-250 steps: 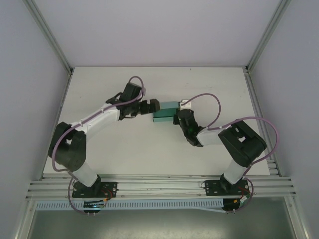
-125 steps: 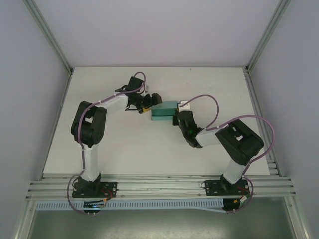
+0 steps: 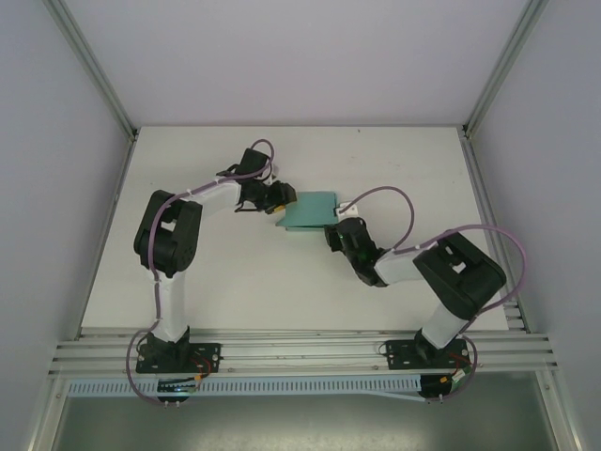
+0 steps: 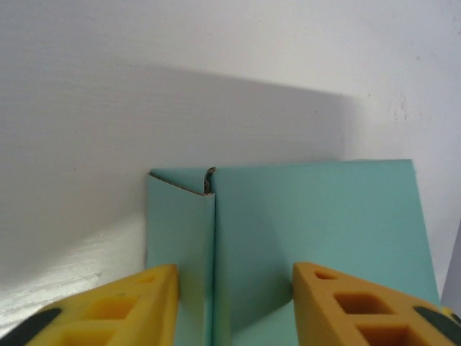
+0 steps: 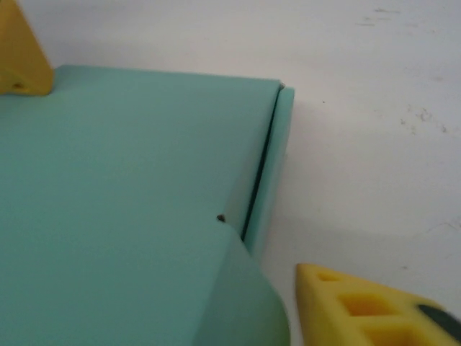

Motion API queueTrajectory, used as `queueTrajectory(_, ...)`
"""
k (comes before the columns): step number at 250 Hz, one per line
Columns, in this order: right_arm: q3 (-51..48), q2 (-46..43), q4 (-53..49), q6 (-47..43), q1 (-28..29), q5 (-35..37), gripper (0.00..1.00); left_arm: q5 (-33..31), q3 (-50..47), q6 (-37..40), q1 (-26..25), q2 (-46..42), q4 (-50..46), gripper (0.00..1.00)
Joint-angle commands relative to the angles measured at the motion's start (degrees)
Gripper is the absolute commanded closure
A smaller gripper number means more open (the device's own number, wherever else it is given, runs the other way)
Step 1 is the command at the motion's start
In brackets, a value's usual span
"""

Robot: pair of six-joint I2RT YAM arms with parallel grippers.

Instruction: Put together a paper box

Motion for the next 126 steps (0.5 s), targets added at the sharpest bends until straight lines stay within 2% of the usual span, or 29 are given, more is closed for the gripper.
queueTrajectory(1,-0.83,-5.60,-5.07,1.93,0.45,-4.08,0.45,-0.84,-4.82,-0.48,-0.34,0.82,0.05,0.60)
queueTrajectory(36,-0.93,-12.33,-11.86,2.88,0.47,-8.47,0.33,-2.49,-7.09,0.70,-0.28,-0.33,0.48,0.60)
queueTrajectory(57,-0.39,-15.72,-15.50,3.71,0.25,-9.72,0.22,-2.98,-7.63,1.54,-0.31,-0.62,0.31,0.61)
queueTrajectory(101,2.44,-19.98,-22.57,6.21,-1.41,-11.36,0.09,-5.12,-8.35,2.73,-0.36,-0.79,-0.88,0.65)
queueTrajectory(113,2.67,-20.57,-23.74,7.28,-2.40,-12.10,0.02,-5.05,-9.01,2.89,-0.33,-1.04,-0.25,0.66)
queueTrajectory(126,3.06,-20.44,-24.20,9.47,-4.27,-12.26,0.01,-4.29,-9.74,2.82,-0.33,-1.23,0.97,0.68)
